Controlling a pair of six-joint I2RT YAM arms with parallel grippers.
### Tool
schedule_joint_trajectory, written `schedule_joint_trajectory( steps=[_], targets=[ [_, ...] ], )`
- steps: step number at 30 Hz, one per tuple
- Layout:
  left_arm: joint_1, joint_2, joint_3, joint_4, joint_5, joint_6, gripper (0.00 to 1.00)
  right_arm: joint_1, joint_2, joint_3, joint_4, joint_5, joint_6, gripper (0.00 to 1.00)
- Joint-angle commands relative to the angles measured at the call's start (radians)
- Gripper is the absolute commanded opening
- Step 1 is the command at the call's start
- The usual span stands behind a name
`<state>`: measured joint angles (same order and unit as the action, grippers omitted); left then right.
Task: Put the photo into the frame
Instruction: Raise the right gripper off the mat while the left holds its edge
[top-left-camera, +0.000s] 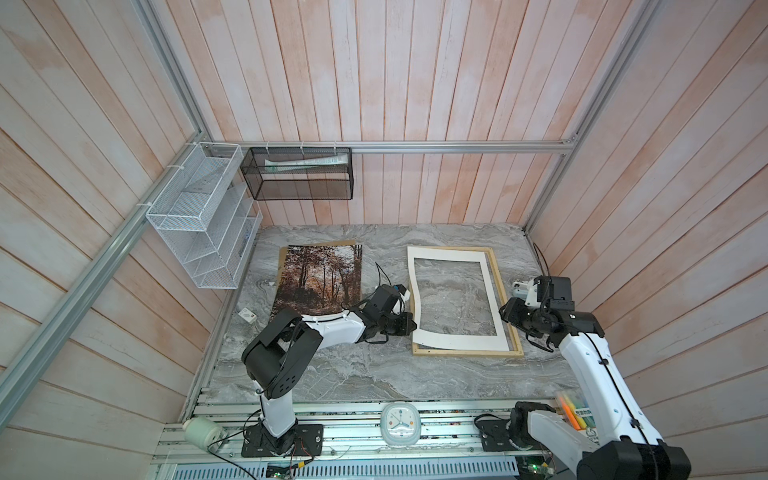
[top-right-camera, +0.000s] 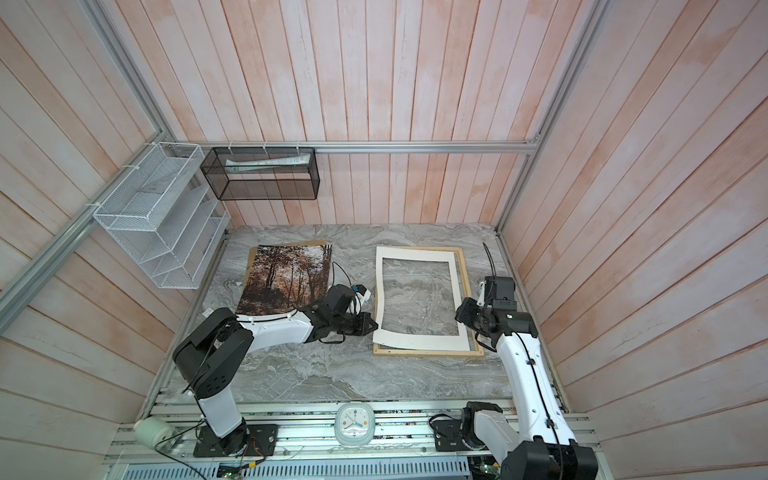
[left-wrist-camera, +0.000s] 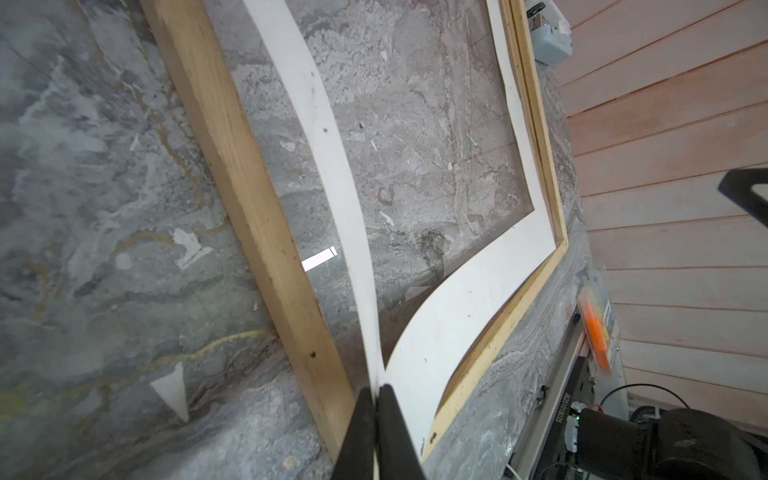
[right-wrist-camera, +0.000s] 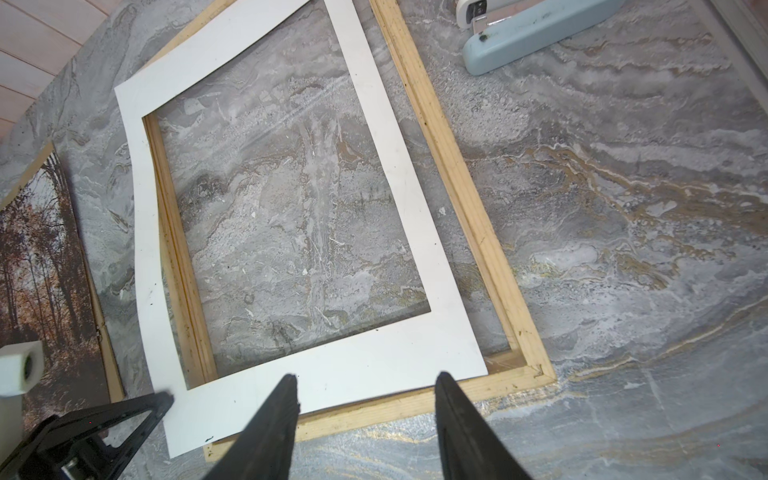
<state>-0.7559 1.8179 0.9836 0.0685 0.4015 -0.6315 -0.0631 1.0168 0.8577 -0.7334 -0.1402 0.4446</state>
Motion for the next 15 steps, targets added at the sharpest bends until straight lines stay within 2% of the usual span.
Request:
schedule_joint_trajectory(
  steps=[1, 15],
  targets=[
    [-0.009, 0.03, 0.024, 0.038, 0.01, -0.023, 0.08, -0.009, -0.013, -0.013, 0.022, -0.02, 0.003, 0.55],
    [-0.031, 0.039, 0.047, 0.014, -0.01, -0.023, 0.13, -0.014, -0.023, -0.026, 0.057, -0.063, -0.004, 0.55]
  ],
)
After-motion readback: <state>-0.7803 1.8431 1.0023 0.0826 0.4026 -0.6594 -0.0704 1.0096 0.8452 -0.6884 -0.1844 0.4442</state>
